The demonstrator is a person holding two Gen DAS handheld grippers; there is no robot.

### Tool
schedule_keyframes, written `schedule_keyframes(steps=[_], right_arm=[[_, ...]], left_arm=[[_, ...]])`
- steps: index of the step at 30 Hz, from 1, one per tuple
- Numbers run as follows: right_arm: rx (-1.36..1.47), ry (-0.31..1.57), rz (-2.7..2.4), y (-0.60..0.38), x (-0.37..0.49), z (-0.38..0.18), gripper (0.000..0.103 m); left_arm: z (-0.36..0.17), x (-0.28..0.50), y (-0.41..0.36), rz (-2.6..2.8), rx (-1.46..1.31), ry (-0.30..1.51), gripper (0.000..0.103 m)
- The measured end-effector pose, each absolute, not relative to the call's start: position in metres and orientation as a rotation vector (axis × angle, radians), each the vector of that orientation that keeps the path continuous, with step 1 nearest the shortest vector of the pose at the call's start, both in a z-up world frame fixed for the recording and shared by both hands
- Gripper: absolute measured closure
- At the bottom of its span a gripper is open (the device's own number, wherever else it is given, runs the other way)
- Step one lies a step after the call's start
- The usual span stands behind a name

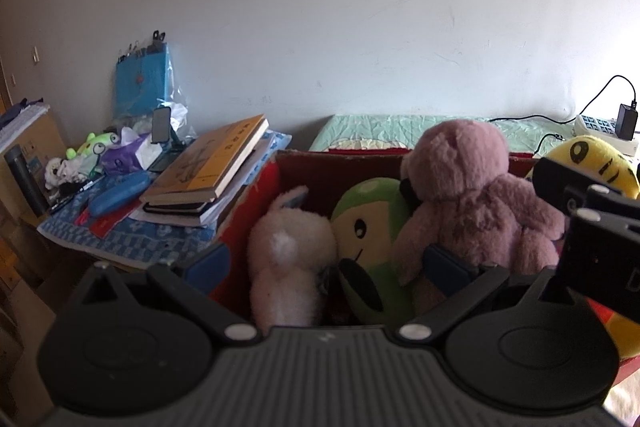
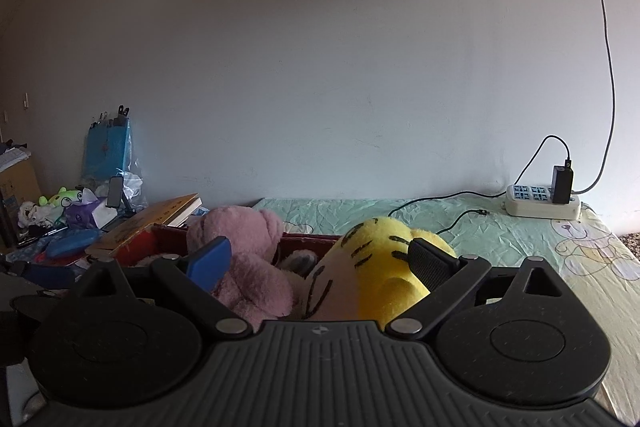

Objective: Organize objects

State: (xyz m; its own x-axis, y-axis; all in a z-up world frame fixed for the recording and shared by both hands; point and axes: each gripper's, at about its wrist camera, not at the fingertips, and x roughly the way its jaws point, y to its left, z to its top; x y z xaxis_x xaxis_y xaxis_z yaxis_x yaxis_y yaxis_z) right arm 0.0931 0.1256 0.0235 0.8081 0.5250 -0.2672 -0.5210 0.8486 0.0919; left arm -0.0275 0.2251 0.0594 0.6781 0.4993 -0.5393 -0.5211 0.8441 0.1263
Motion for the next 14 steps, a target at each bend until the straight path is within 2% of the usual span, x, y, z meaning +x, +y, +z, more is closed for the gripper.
schedule_keyframes(steps=[14], right_arm=[[0.037,0.294,0.569,0.1215,0.0966,0.0208,0.006]], left_arm=[[0.0556,-0.0303,0.2282,0.538,-0.062,0.57,0.0]])
